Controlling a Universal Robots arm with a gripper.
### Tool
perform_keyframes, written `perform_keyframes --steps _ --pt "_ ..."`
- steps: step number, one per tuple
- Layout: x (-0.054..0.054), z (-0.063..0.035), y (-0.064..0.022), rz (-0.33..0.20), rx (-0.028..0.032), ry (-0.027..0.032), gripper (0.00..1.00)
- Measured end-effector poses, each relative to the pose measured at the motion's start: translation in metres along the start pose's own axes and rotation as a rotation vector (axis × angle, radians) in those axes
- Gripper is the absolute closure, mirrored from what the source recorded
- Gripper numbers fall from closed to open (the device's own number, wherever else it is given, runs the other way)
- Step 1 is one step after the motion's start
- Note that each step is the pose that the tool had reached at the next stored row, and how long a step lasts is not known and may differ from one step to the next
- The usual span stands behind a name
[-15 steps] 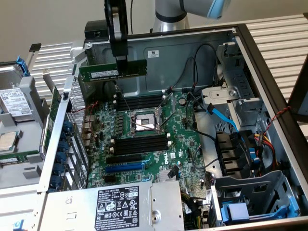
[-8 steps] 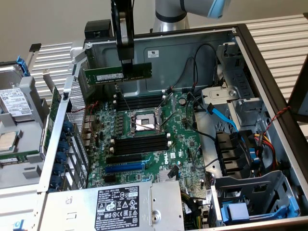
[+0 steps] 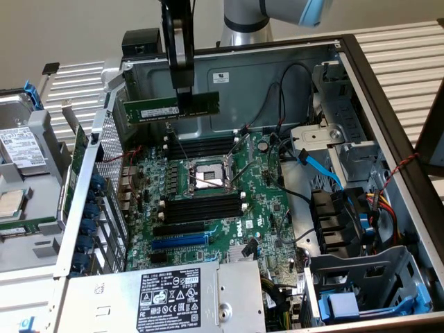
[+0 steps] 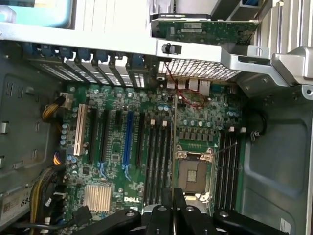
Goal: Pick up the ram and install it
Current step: 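Insert the ram into the slot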
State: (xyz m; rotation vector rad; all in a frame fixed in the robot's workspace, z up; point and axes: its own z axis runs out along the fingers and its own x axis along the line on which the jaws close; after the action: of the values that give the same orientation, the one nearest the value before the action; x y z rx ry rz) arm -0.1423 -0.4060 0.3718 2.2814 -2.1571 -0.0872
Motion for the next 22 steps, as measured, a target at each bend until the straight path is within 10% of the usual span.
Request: perform_keyframes --steps 6,11,17,22 --pt "0.000 0.0039 -0.0019 0.001 -0.0011 0.0334 0.87" --pt "0.000 0.0117 -0.0111 0.002 -0.0007 0.0316 0.87" --pt "0.001 0.0180 -0.0183 0.012 0.0009 0.0070 0.87" --pt "0.001 0.0248 -0.0187 0.026 0.0035 0.0046 0.87"
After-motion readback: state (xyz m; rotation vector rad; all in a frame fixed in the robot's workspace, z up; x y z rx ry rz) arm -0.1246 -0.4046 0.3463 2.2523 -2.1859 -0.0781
